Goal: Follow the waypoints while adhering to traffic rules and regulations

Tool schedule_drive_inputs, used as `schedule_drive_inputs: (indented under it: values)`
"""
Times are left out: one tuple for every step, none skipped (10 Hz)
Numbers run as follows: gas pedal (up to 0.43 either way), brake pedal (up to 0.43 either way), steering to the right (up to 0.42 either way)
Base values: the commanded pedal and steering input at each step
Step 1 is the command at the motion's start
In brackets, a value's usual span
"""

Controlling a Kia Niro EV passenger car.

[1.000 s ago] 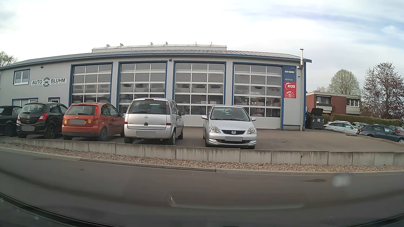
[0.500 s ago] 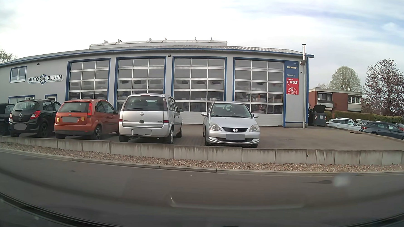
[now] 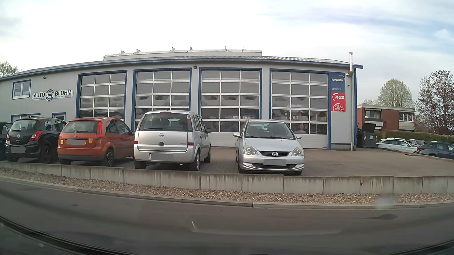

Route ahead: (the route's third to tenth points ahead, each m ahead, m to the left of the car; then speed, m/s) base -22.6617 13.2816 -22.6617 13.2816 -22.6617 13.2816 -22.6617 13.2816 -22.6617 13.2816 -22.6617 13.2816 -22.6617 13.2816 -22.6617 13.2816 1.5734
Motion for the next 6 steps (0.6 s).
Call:
schedule_drive_inputs:
  values:
    - [0.0,0.0,-0.45]
    - [0.059,0.0,-0.529]
    - [0.11,0.0,-0.595]
    - [0.138,0.0,-0.67]
    - [0.138,0.0,-0.735]
    - [0.15,0.0,-0.793]
